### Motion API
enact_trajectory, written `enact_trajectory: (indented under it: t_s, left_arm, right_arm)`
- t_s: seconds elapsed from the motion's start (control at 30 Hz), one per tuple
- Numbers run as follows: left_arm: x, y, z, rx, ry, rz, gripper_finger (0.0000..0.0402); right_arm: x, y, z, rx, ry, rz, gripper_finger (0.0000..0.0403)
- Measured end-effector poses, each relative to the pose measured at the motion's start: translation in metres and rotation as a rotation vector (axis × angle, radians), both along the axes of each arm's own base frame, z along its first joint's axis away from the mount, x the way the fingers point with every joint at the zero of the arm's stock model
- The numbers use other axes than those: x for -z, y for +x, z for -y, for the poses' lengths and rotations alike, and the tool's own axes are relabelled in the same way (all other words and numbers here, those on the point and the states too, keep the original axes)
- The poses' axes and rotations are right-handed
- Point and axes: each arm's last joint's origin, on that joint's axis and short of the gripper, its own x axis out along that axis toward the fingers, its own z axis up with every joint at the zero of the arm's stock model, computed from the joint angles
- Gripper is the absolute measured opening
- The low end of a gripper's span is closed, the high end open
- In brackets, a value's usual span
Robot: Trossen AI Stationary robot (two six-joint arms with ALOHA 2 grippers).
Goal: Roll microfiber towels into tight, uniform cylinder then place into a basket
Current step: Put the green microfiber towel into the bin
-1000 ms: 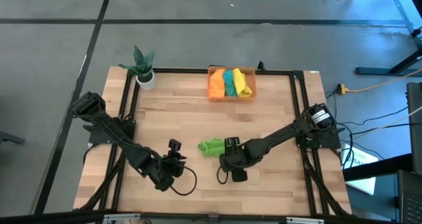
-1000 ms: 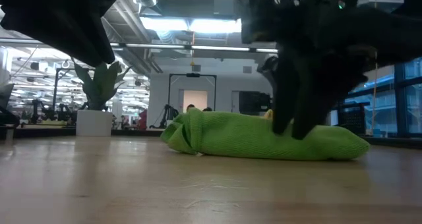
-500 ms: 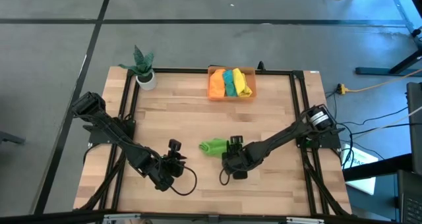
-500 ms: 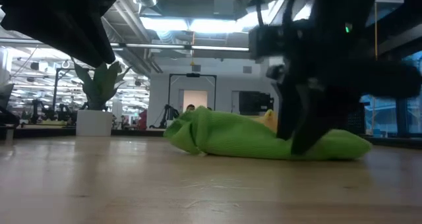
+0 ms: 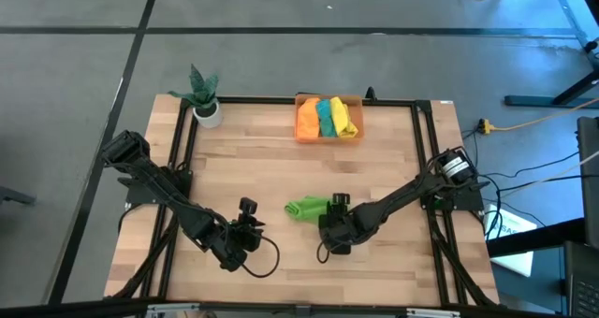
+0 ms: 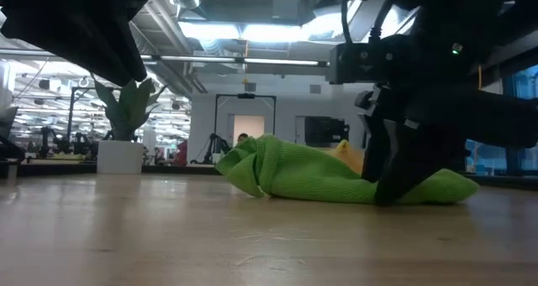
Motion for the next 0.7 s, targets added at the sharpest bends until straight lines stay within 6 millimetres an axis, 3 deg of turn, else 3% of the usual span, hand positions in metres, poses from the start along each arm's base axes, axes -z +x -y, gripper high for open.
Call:
enact_trajectory:
  t_s: [0.17, 0.53, 0.7]
  left_arm:
    - [0.0, 0.0, 0.0, 0.0, 0.0, 0.0, 0.008]
    - [0.0, 0.0, 0.0, -0.001, 0.0, 0.0, 0.008]
    - [0.0, 0.0, 0.0, -0.001, -0.001, 0.0, 0.008]
  right_arm:
    - [0.005, -0.0026, 0.0013, 0.002, -0.003, 0.014, 0.0179]
    - [0.0084, -0.0024, 0.0062, 0.018, -0.084, 0.034, 0.0024]
    - [0.0077, -0.0014, 0.0088, 0.04, -0.17, 0.064, 0.0014]
